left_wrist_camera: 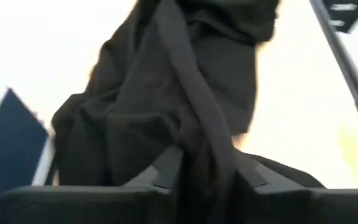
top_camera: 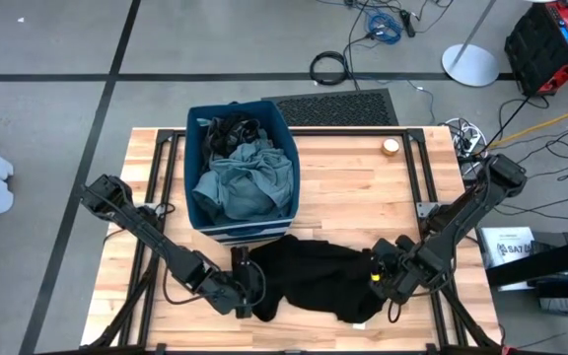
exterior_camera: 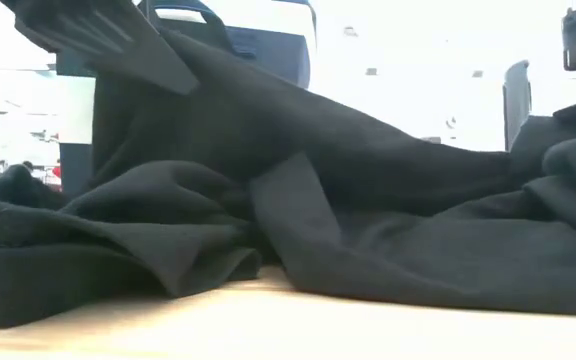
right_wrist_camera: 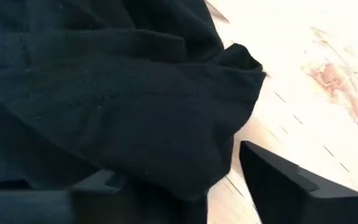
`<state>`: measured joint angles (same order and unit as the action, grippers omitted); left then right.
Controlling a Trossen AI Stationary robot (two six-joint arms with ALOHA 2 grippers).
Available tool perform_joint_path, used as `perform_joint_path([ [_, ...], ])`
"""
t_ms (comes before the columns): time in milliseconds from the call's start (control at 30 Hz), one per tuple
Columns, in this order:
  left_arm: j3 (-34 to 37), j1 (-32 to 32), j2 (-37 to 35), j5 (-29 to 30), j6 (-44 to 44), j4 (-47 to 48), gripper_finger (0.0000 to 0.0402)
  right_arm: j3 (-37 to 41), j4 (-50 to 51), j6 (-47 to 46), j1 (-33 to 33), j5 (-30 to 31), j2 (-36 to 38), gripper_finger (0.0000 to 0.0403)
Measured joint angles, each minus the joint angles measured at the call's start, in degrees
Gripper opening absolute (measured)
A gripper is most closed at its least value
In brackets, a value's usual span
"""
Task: Sort clothes
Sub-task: Put the black shirt into the blue laundry organizer
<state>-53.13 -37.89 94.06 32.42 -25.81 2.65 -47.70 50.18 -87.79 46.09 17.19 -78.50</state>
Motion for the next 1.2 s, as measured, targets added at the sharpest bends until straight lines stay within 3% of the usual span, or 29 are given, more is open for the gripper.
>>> perform_joint_path([
  [100,-0.9,0.0,-0.1,-2.0,2.0,0.4,0.0126,0.0,-1.0,0.0,0.0,-0.4,-1.9,0.0244],
  [300,-6.5,-0.3,-3.5,-5.5,-0.9,12.6,0.0206,0.0,-3.7,0.3,0.0,-2.3,-7.3,0.027],
  [433,-9.9,-1.3,-6.7,-6.2,-4.9,21.6,0.0221,0.0,-4.8,1.2,0.0,-4.3,-11.5,0.0271],
  [567,-11.3,-3.6,-10.4,-3.4,-5.3,23.8,0.0219,-0.2,-7.7,1.3,0.0,-4.3,-14.9,0.0259],
  [767,-11.3,-7.9,-14.1,8.2,-5.0,23.7,0.0219,-0.5,-10.6,0.5,0.4,-5.1,-17.4,0.0194],
  [1033,-11.3,-10.0,-14.3,11.5,-5.2,23.7,0.0219,-0.5,-8.7,0.6,1.3,-10.0,-13.1,0.0026],
  [1200,-11.3,-10.1,-14.3,12.6,-5.0,23.7,0.0219,-5.2,5.2,-1.6,1.6,-13.9,-8.8,0.0026],
])
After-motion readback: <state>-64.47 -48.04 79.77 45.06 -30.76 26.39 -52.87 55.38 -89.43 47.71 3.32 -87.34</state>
